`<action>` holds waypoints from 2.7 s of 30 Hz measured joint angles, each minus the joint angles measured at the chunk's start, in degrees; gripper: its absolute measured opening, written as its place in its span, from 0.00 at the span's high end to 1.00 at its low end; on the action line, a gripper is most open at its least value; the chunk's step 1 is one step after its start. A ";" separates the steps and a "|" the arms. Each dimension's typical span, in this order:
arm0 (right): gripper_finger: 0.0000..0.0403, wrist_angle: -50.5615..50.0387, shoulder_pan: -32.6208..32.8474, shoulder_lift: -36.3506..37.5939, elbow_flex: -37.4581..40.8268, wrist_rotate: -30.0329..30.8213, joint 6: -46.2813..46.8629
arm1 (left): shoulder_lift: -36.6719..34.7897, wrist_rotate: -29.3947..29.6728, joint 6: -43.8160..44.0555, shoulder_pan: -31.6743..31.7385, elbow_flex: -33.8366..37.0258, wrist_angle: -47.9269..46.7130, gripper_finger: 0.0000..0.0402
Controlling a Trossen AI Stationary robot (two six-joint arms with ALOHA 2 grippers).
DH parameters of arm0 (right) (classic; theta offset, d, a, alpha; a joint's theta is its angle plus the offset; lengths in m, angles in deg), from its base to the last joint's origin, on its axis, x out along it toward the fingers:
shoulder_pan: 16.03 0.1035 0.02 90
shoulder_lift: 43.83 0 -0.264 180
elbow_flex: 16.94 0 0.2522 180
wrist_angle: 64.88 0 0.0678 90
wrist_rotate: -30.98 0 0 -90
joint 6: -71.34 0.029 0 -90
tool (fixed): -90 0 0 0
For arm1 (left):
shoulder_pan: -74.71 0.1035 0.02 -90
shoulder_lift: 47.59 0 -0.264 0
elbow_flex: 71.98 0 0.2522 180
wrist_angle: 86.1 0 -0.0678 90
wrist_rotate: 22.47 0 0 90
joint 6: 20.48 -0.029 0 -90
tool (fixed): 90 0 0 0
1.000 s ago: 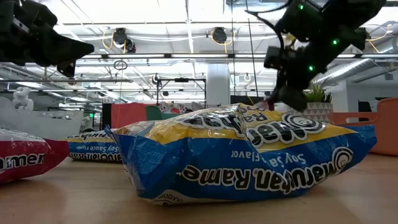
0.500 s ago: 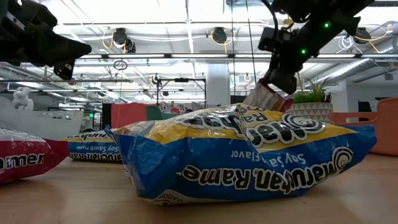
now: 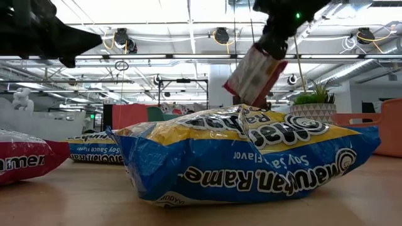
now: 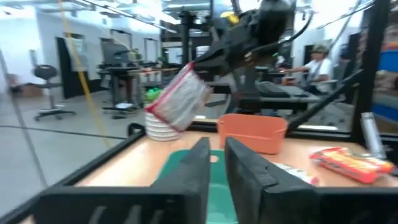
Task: Sort Maruchan noodles
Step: Put the top red noodle pack into the transparent bin
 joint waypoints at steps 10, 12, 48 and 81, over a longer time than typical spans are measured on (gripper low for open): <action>1.00 24.55 3.33 0.00 -1.64 -0.43 -19.35 | 7.38 -1.19 -0.38 4.92 -2.86 2.72 0.40; 1.00 28.93 3.82 0.00 -1.64 -0.49 -22.91 | 9.56 -3.69 0.19 5.44 -4.86 2.55 0.33; 1.00 45.27 9.61 -6.96 -1.64 -23.51 -23.63 | 39.27 -12.14 -4.32 6.53 -34.38 -4.71 0.27; 1.00 45.12 9.05 -7.97 -1.67 -33.63 -20.11 | 60.67 -23.22 -0.46 10.99 -40.54 3.59 0.34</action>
